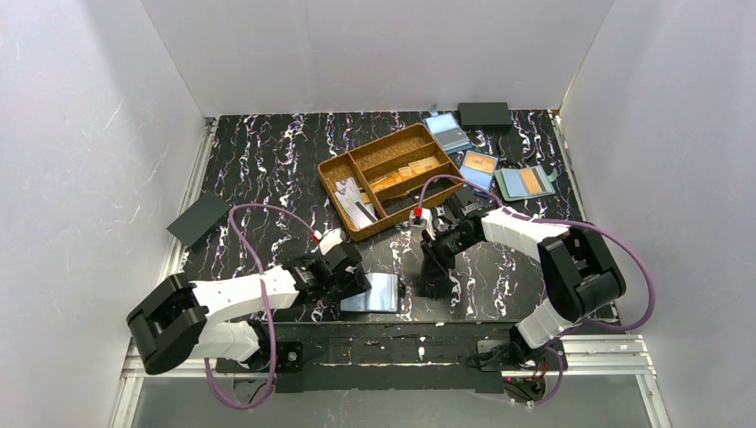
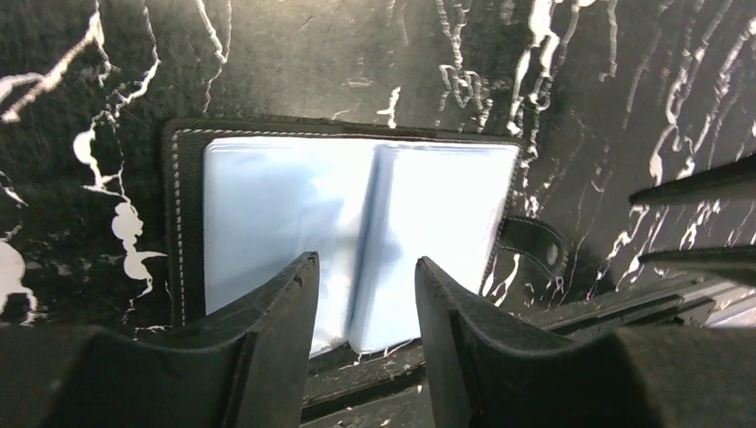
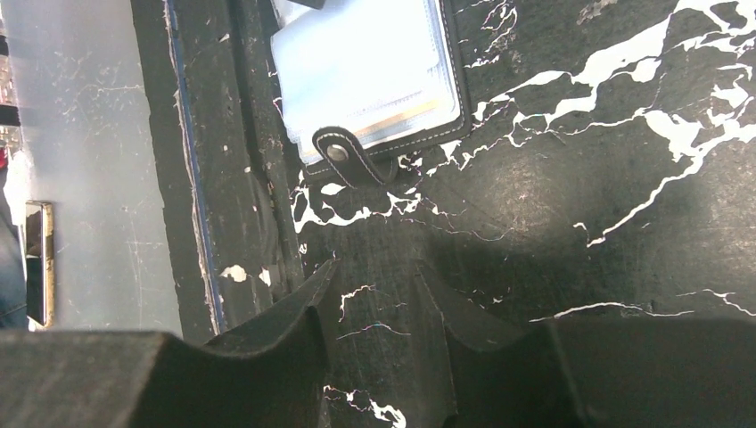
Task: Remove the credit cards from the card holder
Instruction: Remove the credit card from the card holder.
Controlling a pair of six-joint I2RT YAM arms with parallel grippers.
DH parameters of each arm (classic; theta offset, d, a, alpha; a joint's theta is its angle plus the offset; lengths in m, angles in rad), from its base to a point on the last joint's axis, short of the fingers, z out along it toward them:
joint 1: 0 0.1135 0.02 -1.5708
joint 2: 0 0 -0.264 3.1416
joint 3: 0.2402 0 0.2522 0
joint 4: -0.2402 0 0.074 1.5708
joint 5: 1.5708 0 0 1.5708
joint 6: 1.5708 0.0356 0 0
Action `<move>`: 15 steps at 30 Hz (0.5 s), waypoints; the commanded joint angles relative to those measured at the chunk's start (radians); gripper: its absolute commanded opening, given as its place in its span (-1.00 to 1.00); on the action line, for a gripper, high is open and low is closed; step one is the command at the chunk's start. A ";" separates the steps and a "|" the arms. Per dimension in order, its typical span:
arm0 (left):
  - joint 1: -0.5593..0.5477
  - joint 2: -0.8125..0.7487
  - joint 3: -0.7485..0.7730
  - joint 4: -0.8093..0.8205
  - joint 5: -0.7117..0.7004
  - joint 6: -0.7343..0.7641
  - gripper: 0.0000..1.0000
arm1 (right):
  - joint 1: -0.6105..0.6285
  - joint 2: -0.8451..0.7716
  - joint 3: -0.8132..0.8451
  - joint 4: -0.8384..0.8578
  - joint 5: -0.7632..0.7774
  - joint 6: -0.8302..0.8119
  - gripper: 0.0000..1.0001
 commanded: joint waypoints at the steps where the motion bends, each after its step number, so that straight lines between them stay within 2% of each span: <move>1: 0.005 -0.113 0.000 0.006 0.020 0.199 -0.10 | 0.004 0.010 0.038 -0.017 -0.026 -0.019 -0.17; 4: 0.006 -0.185 -0.023 0.087 0.078 0.283 -0.04 | 0.004 0.007 0.040 -0.020 -0.027 -0.023 -0.17; 8: 0.005 -0.209 0.009 0.042 0.090 0.306 0.00 | 0.004 0.005 0.041 -0.021 -0.027 -0.026 -0.17; 11: 0.001 -0.168 0.043 0.006 0.100 0.296 0.00 | 0.004 0.006 0.041 -0.021 -0.026 -0.027 -0.17; 15: -0.031 -0.063 0.125 -0.101 0.035 0.275 0.02 | 0.004 0.006 0.040 -0.022 -0.022 -0.026 -0.17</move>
